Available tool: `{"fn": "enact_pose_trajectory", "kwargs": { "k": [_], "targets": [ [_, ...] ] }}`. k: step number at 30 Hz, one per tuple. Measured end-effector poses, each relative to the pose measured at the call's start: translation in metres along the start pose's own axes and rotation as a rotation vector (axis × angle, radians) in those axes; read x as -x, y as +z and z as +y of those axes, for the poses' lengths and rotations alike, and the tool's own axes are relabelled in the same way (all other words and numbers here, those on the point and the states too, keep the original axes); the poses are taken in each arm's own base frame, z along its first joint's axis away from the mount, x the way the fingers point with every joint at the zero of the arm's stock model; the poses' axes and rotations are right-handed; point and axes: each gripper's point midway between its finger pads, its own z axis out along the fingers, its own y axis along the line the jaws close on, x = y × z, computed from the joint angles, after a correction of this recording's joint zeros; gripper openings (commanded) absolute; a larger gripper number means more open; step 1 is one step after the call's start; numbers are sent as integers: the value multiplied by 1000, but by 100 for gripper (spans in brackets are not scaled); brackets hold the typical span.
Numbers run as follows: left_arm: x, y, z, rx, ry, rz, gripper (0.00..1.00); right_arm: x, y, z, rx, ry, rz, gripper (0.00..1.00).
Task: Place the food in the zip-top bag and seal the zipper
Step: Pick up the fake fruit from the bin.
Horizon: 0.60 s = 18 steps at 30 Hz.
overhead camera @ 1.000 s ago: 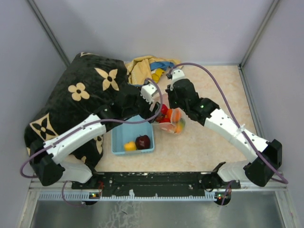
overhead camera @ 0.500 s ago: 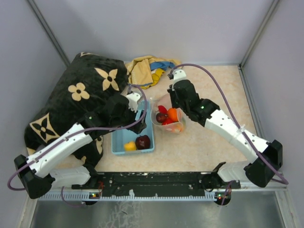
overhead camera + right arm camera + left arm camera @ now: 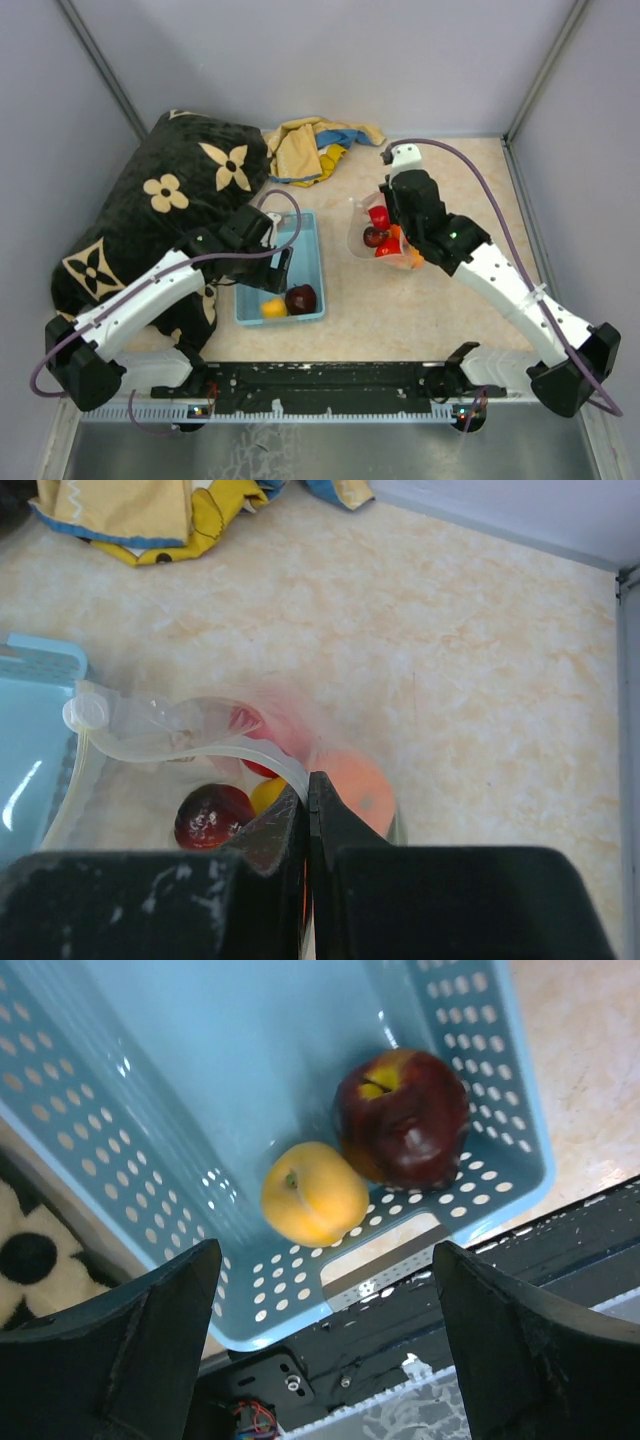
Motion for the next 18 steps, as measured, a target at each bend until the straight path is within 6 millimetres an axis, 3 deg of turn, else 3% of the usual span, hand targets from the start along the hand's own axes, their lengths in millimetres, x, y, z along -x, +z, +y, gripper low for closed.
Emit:
{"fn": "enact_pose_trajectory", "kwargs": {
  "k": [8,18],
  "targets": [
    [-33,12,24,36,-134,166,93,-25,0,-15,-58,-58,50,1],
    [-67,38,17,0,-200,350,91,-31,-6,-22,-74,-78,42,1]
  ]
}}
